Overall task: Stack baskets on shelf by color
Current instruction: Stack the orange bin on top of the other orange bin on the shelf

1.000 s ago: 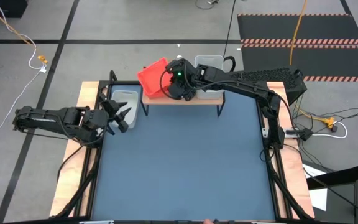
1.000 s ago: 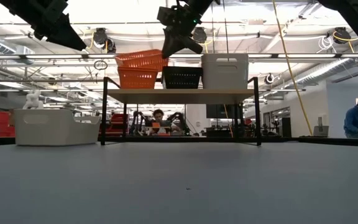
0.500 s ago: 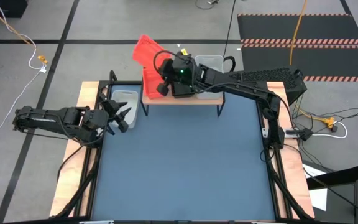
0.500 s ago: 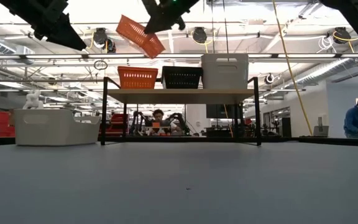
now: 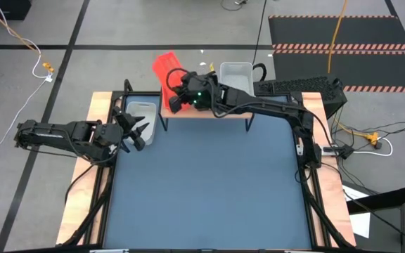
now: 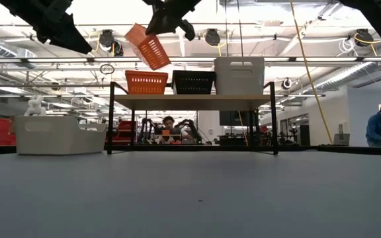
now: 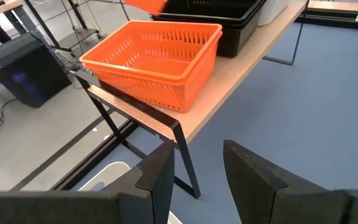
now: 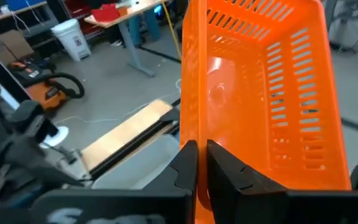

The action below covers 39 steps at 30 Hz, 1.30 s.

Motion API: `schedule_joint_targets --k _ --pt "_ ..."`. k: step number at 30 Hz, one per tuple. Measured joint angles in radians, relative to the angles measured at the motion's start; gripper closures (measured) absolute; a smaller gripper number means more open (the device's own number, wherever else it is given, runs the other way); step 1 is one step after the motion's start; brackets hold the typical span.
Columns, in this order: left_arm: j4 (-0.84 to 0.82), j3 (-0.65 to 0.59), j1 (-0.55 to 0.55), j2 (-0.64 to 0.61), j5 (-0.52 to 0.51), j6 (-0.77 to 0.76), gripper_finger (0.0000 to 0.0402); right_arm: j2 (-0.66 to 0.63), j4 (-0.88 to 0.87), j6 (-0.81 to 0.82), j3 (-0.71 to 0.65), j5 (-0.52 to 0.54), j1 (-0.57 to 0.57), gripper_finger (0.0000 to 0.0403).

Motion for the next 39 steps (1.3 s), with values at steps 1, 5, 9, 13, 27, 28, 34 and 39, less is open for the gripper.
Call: schedule_joint_targets --k 1,5,9,13,27,28,34,39 --pt "0.0 0.0 0.0 0.0 0.0 0.0 0.0261 0.0 -0.016 0.017 0.0 -0.001 0.003 0.0388" --pt "0.001 0.0 0.0 0.0 0.0 -0.006 0.0261 0.0 -0.062 0.066 0.0 0.02 0.016 0.0391" --pt "0.001 0.0 0.0 0.0 0.024 -0.023 0.0261 0.0 -0.083 0.107 0.0 0.034 0.033 0.0397" --pt "0.0 0.0 0.0 0.0 0.07 -0.024 0.0261 0.0 -0.104 0.126 0.0 0.047 0.038 0.0393" --pt "0.001 0.0 0.0 -0.002 0.125 -0.019 0.0261 0.0 -0.134 0.216 0.0 0.022 0.02 0.0366" --pt "0.0 0.0 0.0 -0.002 0.125 -0.019 0.0261 0.0 -0.112 0.203 0.0 0.01 0.021 0.0359" --pt "0.001 0.0 0.0 -0.002 0.125 -0.018 0.0261 0.0 -0.033 0.129 0.0 -0.01 0.022 0.0298" --pt "0.001 0.0 0.0 -0.002 0.125 -0.016 0.0261 0.0 0.01 -0.253 0.001 -0.128 0.02 0.0251"
